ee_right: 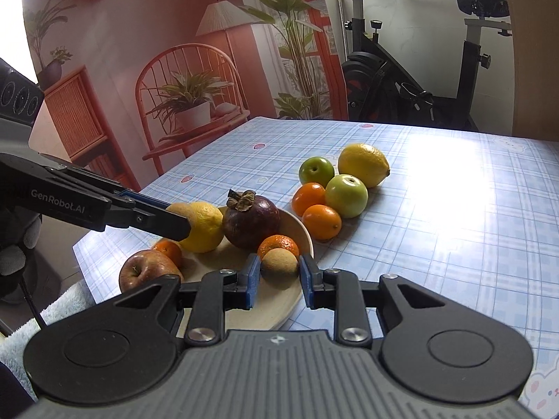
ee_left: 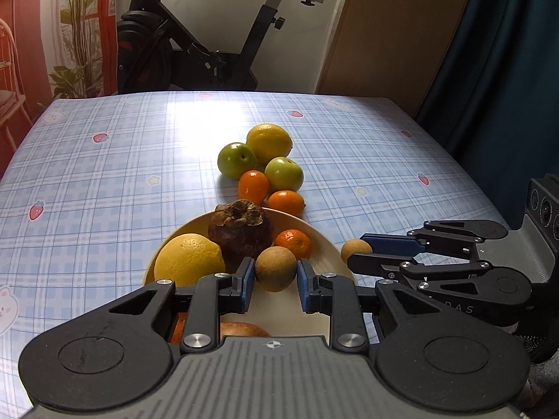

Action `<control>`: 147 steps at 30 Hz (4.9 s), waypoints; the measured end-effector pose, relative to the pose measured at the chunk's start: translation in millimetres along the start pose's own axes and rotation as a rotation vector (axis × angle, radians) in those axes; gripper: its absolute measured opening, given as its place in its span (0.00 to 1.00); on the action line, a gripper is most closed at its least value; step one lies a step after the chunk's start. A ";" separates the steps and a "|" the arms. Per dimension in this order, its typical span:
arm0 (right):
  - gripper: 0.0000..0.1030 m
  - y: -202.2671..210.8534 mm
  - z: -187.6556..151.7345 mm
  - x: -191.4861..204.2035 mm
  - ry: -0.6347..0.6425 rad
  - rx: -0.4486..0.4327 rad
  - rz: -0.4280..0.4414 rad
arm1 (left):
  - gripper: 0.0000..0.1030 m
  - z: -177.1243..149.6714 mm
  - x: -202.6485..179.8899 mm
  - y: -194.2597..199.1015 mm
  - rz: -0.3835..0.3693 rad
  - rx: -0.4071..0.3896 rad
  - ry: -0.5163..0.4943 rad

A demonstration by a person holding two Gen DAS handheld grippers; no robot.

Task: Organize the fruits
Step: 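Carry both small brown fruits over the cream plate with both grippers, then lower the brown fruits onto the plate and open both grippers, then move both open grippers back toward the tangerines in the pile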

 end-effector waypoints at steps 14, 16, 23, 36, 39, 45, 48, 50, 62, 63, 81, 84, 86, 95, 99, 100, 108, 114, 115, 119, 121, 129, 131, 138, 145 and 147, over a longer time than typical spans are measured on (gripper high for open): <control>0.26 -37.1 -8.0 12.6 0.060 0.102 0.038 | 0.27 -15.6 17.0 -12.8 0.030 0.054 0.021; 0.26 -42.1 -9.3 15.7 0.092 0.118 0.029 | 0.27 -15.7 15.9 -15.0 0.045 0.063 0.016; 0.26 -46.1 -11.5 17.7 0.138 0.112 -0.009 | 0.27 -17.2 14.9 -13.1 0.078 0.072 0.012; 0.27 -43.4 -11.2 8.0 0.118 0.091 -0.057 | 0.27 -18.9 15.6 -14.4 0.115 0.093 0.014; 0.27 -42.8 -11.2 8.7 0.126 0.084 -0.064 | 0.27 -18.4 15.9 -13.4 0.118 0.089 0.019; 0.27 -35.8 -9.2 5.7 0.098 0.044 -0.071 | 0.27 -16.3 18.2 -5.6 0.137 0.050 0.051; 0.27 -30.8 -8.9 5.0 0.077 0.016 -0.079 | 0.28 -15.8 18.9 1.9 0.162 0.012 0.072; 0.27 -26.9 -9.3 4.0 0.063 -0.004 -0.095 | 0.28 -15.5 18.6 7.9 0.183 -0.020 0.090; 0.27 -5.2 -9.3 -17.1 -0.063 -0.069 -0.151 | 0.28 -24.5 16.2 34.6 0.304 -0.142 0.143; 0.27 -4.5 -9.6 -17.6 -0.067 -0.070 -0.151 | 0.28 -25.5 15.1 34.6 0.306 -0.145 0.141; 0.28 1.8 -2.7 -26.6 -0.096 -0.106 -0.162 | 0.35 -27.7 22.5 38.9 0.324 -0.189 0.184; 0.28 0.6 1.0 -28.4 -0.091 -0.104 -0.161 | 0.35 -22.3 22.2 40.0 0.324 -0.200 0.177; 0.28 0.3 4.5 -29.7 -0.086 -0.107 -0.158 | 0.35 -17.3 22.8 40.9 0.325 -0.206 0.173; 0.28 -7.2 23.6 -36.2 -0.058 -0.127 -0.154 | 0.35 6.5 22.6 42.3 0.333 -0.241 0.146; 0.28 -14.1 30.9 -37.3 -0.051 -0.129 -0.141 | 0.35 14.2 27.2 39.1 0.313 -0.249 0.178; 0.28 -16.2 31.7 -37.6 -0.052 -0.127 -0.137 | 0.35 15.2 27.5 37.1 0.315 -0.247 0.175; 0.28 -34.6 37.1 -43.3 -0.081 -0.097 -0.102 | 0.35 23.8 34.1 21.6 0.310 -0.212 0.136; 0.28 -43.9 38.0 -43.7 -0.089 -0.078 -0.097 | 0.35 29.0 34.9 15.4 0.294 -0.207 0.107; 0.28 -46.0 38.2 -44.0 -0.096 -0.075 -0.095 | 0.35 29.4 34.9 14.7 0.288 -0.205 0.103; 0.29 -53.7 39.9 -45.6 -0.123 -0.058 -0.093 | 0.35 31.2 36.2 10.5 0.270 -0.195 0.091; 0.33 -57.1 40.4 -45.8 -0.139 -0.056 -0.079 | 0.35 30.4 38.1 10.5 0.260 -0.194 0.091; 0.42 -71.6 43.2 -44.3 -0.152 -0.026 -0.073 | 0.35 30.9 45.3 4.0 0.245 -0.176 0.097; 0.42 -74.8 44.1 -45.9 -0.163 -0.020 -0.075 | 0.35 31.2 47.1 2.8 0.242 -0.171 0.100; 0.44 -84.2 43.5 -51.3 -0.207 0.009 -0.067 | 0.35 32.7 49.1 -1.7 0.229 -0.160 0.109; 0.45 -87.9 42.4 -57.8 -0.273 0.021 -0.051 | 0.35 34.1 48.7 -6.0 0.219 -0.153 0.106; 0.45 -87.7 41.7 -60.2 -0.291 0.021 -0.043 | 0.35 33.9 47.9 -6.6 0.217 -0.153 0.104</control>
Point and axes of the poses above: each gripper's, at about its wrist camera, not at the fingertips, and y roughly against the way its jaws point, x to its left, z to its top, the point moved 1 cm from there along -y, roughly the way its jaws point, and after that the axes turned 9 degrees about -y, right-handed, at the moved point
